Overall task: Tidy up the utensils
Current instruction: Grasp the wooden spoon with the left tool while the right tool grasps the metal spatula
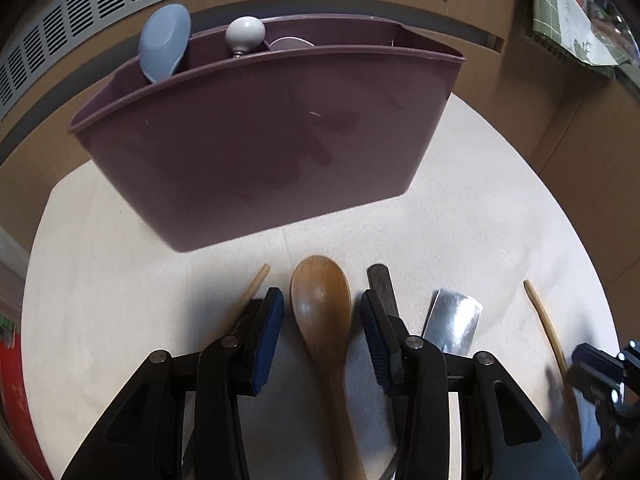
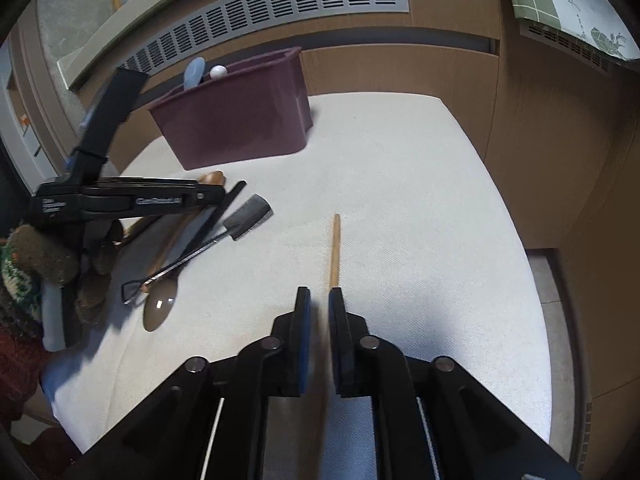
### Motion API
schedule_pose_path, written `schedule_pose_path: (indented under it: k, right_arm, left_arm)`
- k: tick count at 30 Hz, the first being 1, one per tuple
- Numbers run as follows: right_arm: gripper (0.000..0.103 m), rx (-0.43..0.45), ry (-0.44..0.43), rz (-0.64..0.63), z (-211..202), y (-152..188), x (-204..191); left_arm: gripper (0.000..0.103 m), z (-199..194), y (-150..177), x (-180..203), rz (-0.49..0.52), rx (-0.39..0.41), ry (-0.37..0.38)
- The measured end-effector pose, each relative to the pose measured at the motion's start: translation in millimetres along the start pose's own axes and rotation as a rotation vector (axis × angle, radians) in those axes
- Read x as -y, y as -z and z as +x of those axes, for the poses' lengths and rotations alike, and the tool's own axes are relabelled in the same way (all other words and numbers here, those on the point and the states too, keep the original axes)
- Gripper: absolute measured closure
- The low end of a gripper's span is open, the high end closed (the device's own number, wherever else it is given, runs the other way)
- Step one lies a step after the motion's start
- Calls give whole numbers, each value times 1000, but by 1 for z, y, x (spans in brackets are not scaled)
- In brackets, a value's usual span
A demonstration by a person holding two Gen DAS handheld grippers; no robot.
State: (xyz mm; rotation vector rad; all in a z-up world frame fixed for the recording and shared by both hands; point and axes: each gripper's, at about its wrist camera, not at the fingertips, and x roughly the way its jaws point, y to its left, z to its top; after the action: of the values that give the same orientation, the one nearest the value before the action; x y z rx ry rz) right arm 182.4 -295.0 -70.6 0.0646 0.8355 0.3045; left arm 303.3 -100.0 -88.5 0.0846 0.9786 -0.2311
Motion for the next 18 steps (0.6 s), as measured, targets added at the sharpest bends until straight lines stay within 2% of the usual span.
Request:
schedule_pose_path:
  k: [2, 9, 12, 18]
  right_arm:
    - [82, 18, -20, -8, -3, -3, -5]
    - [80, -22, -125, -1, 13, -16, -33]
    - [80, -42, -111, -24, 32, -25, -54]
    - [80, -68, -50, -116, 63, -44, -90]
  left_arm:
    - [72, -2, 3, -2, 10, 11, -2]
    - [72, -28, 43, -23, 17, 22, -14]
    - [72, -42, 65, -40, -26, 19, 0]
    - [72, -61, 90, -60, -100, 19, 41]
